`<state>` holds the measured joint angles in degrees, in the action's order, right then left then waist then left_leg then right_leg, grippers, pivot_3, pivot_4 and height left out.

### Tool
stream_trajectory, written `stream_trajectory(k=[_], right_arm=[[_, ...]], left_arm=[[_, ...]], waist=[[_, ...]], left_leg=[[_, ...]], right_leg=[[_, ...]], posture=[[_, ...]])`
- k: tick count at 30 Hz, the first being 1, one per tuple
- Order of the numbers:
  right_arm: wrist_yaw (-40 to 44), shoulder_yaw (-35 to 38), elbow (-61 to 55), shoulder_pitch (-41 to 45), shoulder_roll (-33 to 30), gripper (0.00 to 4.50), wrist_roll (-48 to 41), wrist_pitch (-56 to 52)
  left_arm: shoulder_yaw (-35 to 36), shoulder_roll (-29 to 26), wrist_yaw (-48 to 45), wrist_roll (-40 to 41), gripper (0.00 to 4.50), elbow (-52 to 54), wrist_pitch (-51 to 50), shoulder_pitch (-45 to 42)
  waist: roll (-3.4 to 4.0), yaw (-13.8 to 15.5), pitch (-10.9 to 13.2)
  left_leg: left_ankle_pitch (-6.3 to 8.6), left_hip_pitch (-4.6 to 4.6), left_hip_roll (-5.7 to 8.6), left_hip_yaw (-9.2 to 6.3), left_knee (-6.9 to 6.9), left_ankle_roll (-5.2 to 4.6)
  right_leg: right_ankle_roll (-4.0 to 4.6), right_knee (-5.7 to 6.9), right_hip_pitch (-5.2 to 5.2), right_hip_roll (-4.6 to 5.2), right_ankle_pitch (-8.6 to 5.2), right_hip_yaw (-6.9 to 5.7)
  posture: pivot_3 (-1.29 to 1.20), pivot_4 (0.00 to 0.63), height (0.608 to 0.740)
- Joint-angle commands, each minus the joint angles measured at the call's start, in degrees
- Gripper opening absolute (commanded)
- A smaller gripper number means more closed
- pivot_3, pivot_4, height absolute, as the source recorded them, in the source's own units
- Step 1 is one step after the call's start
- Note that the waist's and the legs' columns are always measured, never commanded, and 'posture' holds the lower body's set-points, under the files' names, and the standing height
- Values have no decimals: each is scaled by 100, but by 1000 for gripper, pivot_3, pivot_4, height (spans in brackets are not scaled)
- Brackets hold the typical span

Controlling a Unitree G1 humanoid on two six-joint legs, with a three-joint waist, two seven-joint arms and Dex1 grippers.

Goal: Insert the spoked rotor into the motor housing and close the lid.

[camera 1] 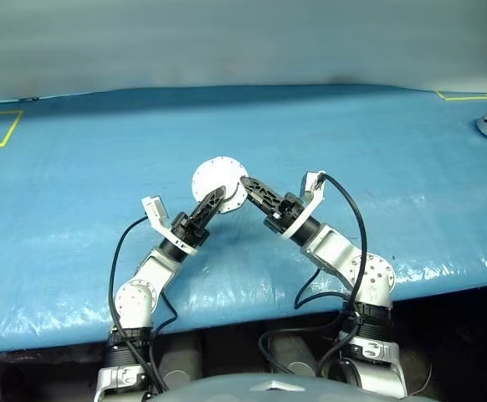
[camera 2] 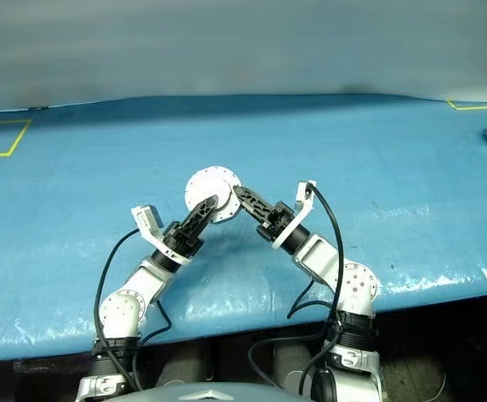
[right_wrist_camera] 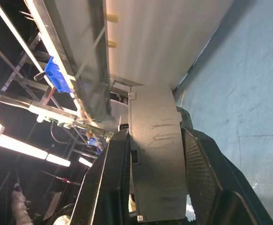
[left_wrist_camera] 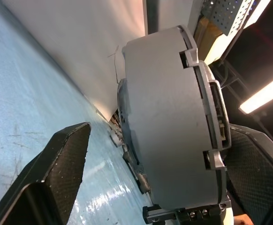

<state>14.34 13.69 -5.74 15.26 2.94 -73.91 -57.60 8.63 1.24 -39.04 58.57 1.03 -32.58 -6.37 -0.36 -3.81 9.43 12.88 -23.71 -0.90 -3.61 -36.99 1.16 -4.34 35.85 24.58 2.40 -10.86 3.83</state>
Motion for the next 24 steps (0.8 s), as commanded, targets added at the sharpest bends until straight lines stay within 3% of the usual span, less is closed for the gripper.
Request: stream_trajectory(k=[1,7,13,24], right_arm=[[297,-178,-467,50,55,1339,-345,52],[324,-340,-549,-51,11,1339,-334,55],[301,-332,-488,-28,-10,1339,-323,112],[590,-405,-240,40,-179,1339,159,366]], left_arm=[[-29,68,-50,-68,4467,-32,71,-108],[-1,138,-27,-86,4467,-106,126,-174],[99,155,-23,-19,2680,-137,145,-128],[193,224,294,-69,2659,-195,320,-83]], waist=[[-1,1,0],[-1,0,1],[-3,0,2],[-3,1,2]], left_leg=[[0,0,0,0,0,0],[0,0,0,0,-2,0],[0,-4,0,-1,-3,0],[0,-2,0,-2,-4,0]], right_leg=[[0,0,0,0,0,0],[0,0,0,-1,0,0],[0,-1,0,-1,0,0],[0,0,0,-2,0,1]], posture=[[0,150,740],[0,150,740],[0,150,740],[0,150,740]])
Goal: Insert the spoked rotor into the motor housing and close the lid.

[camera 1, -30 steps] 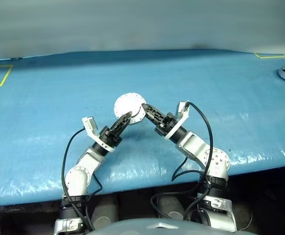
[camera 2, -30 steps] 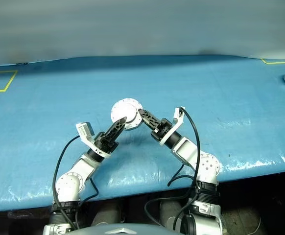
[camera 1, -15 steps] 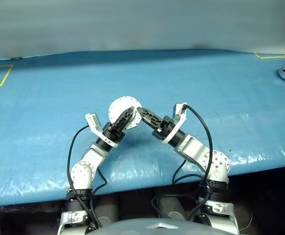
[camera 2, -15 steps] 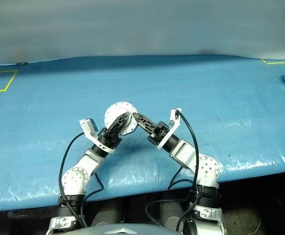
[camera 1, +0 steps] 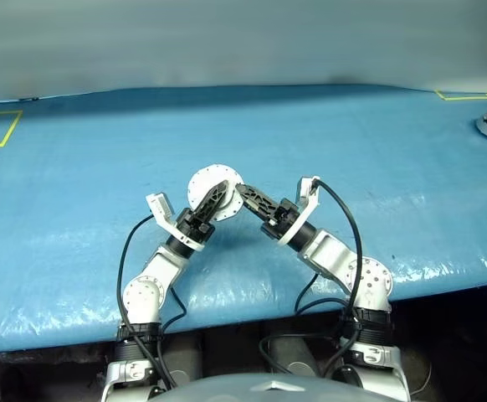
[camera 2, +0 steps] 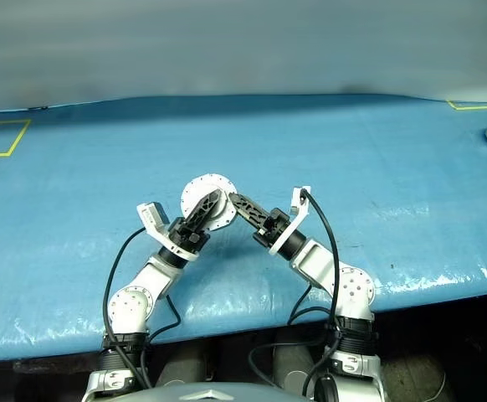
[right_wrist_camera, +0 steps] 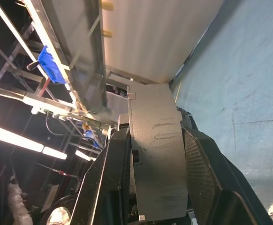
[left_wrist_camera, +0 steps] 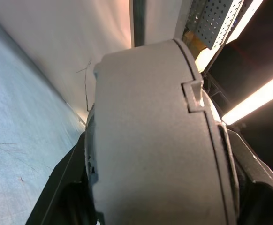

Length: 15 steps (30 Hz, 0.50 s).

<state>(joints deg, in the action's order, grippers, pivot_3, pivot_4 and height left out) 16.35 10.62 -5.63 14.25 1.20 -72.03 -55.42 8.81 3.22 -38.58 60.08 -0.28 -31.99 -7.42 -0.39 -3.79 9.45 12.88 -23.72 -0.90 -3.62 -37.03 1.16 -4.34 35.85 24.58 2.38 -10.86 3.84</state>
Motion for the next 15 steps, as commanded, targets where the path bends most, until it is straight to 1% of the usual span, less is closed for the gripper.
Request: stream_trajectory(k=[1,2,4,5,11,13,15], right_arm=[[436,-107,-235,142,-23,1661,26,196],[454,-111,-227,148,-30,2001,77,239],[326,-137,-252,169,-13,2498,390,505],[269,-152,-269,172,12,2864,573,680],[52,165,-49,299,437,2864,1175,1908],[140,131,7,306,412,2864,1378,2077],[330,-39,-43,233,302,2864,1588,2132]], left_arm=[[206,37,287,-256,2659,-92,321,17],[243,53,340,-282,2659,-124,374,5],[393,117,549,-275,2659,-236,505,-45],[454,139,636,-242,2659,-272,547,-64],[740,237,1054,-344,2659,-407,879,-211],[911,292,1264,-404,2659,-464,1146,-311],[1214,357,1656,-517,2659,-622,1638,-509]], waist=[[0,0,0],[0,0,0],[0,-1,0],[0,-5,0],[-13,24,8],[-21,41,12],[-24,49,14]], left_leg=[[0,0,0,0,0,0],[0,0,0,0,1,0],[0,0,0,0,0,0],[0,1,0,0,0,0],[0,1,-4,-4,-1,0],[0,-4,-2,-4,-1,1],[0,-6,-1,-4,-1,1]], right_leg=[[0,0,0,0,0,0],[0,0,0,0,0,0],[-1,0,0,0,0,0],[-1,0,0,0,0,0],[-1,2,0,-8,1,1],[-5,-3,0,-6,3,1],[-7,-5,-1,-5,5,1]], posture=[[0,150,740],[0,150,740],[0,150,740],[0,150,740],[0,150,740],[0,150,740],[0,150,740]])
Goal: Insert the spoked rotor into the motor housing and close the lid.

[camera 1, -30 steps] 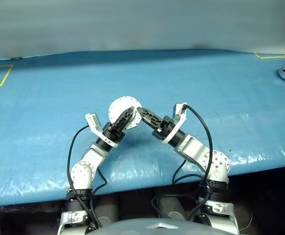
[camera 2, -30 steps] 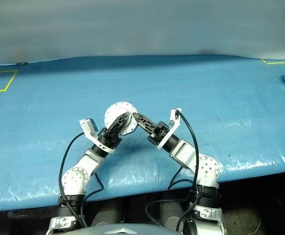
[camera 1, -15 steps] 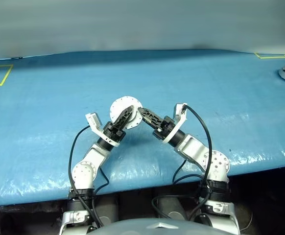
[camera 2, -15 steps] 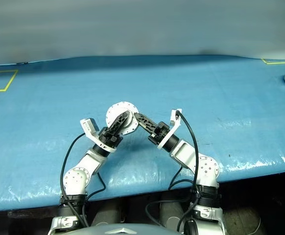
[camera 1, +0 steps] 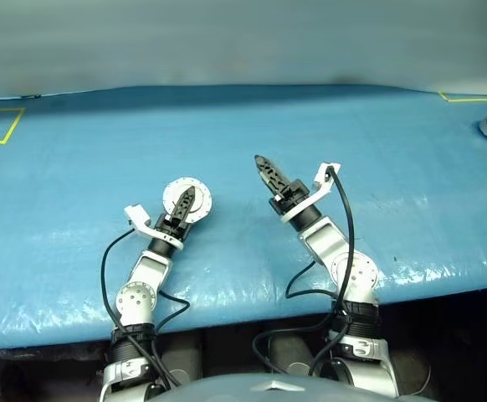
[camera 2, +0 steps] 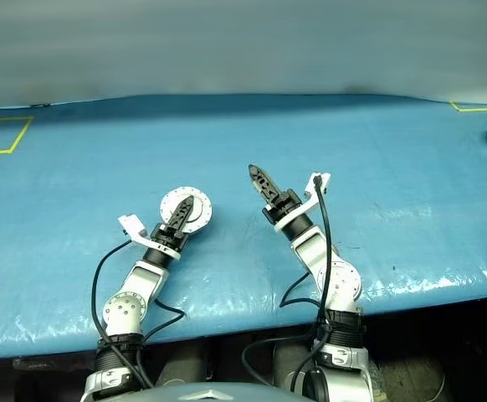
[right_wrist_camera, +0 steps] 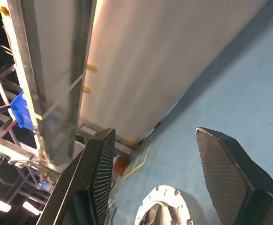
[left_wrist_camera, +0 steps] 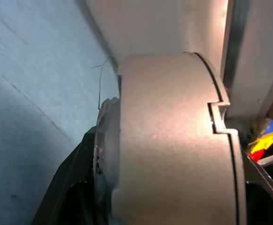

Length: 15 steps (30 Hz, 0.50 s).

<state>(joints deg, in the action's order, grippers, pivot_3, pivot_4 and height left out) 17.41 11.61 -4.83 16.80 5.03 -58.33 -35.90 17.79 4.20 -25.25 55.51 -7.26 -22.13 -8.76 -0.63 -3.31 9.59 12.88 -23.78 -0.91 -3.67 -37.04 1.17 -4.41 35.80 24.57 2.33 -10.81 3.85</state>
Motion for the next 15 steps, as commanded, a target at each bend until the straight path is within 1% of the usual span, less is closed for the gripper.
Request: stream_trajectory(k=[1,3,5,7,10,11,15], right_arm=[[293,-183,-154,-67,-107,2864,225,160],[312,-142,-163,-116,-59,2864,114,129],[301,-122,-124,-149,-62,2864,163,162],[307,-131,-94,-160,-78,2864,240,196],[411,-338,-55,-214,-242,2864,628,235],[448,-393,-48,-229,-277,2864,728,266],[657,-618,-19,-336,-426,2864,1084,367]], left_arm=[[515,281,633,-145,2659,-49,961,-521],[817,263,1128,-447,2659,-327,1616,-814],[1106,84,1677,-717,2659,-697,2052,-1201],[1202,-36,1928,-931,2659,-926,2261,-1413],[1268,-395,3005,-1677,2659,-1545,2367,-1768],[1295,-456,3164,-1746,2659,-1662,2338,-1835],[1490,-591,3190,-1572,2659,-1862,2257,-1984]], waist=[[-2,3,1],[-4,4,2],[-4,2,2],[-6,-7,3],[-12,18,5],[-13,35,4],[-13,-9,2]], left_leg=[[0,0,0,0,0,0],[0,2,-1,-2,0,0],[0,7,-2,-1,1,0],[0,6,-1,-2,1,0],[0,3,2,-4,1,0],[0,3,2,-5,0,0],[-1,18,2,-2,0,1]], right_leg=[[1,0,1,0,1,0],[1,2,0,-1,1,0],[1,4,-2,-3,1,0],[-1,4,-2,-4,2,0],[-13,2,-3,-2,10,2],[-15,3,-3,-3,11,1],[-18,7,-12,-3,12,2]], posture=[[0,150,740],[0,150,740],[0,150,740],[0,150,740],[0,150,740],[0,150,740],[0,150,740]])
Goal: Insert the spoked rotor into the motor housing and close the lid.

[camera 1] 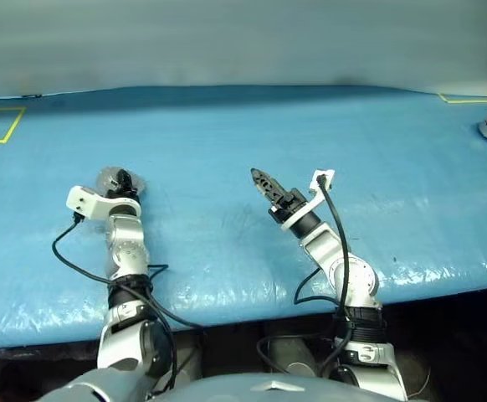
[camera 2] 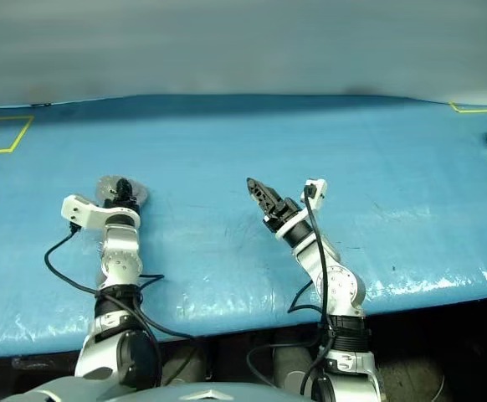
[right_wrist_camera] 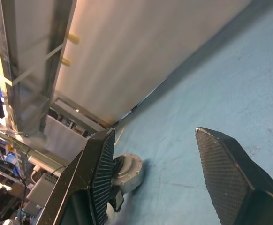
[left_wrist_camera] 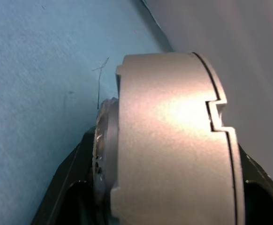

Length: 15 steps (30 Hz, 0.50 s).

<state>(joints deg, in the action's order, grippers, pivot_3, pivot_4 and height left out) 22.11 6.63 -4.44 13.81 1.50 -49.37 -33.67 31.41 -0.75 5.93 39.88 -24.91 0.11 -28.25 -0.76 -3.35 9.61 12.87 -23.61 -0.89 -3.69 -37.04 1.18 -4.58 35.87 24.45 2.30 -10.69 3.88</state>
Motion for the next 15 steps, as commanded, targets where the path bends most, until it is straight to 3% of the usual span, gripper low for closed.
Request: stream_trajectory(k=[1,7,15], right_arm=[[179,-145,-38,-61,-81,2864,252,153],[279,-146,97,-63,-126,2914,431,232],[402,-158,240,32,-232,2914,593,212]], left_arm=[[189,-101,-14,128,2659,-70,-39,-21],[291,-155,-113,172,4384,155,-62,244],[406,-223,295,-285,4482,1007,726,703]], waist=[[0,-5,0],[0,-31,-1],[-1,-23,-3]], left_leg=[[0,-1,0,0,0,0],[0,6,-2,0,0,1],[-1,6,-2,3,2,1]], right_leg=[[0,0,0,0,0,0],[5,7,-2,-1,-2,0],[4,6,-2,-1,-1,4]], posture=[[0,150,740],[0,150,740],[0,150,740]])
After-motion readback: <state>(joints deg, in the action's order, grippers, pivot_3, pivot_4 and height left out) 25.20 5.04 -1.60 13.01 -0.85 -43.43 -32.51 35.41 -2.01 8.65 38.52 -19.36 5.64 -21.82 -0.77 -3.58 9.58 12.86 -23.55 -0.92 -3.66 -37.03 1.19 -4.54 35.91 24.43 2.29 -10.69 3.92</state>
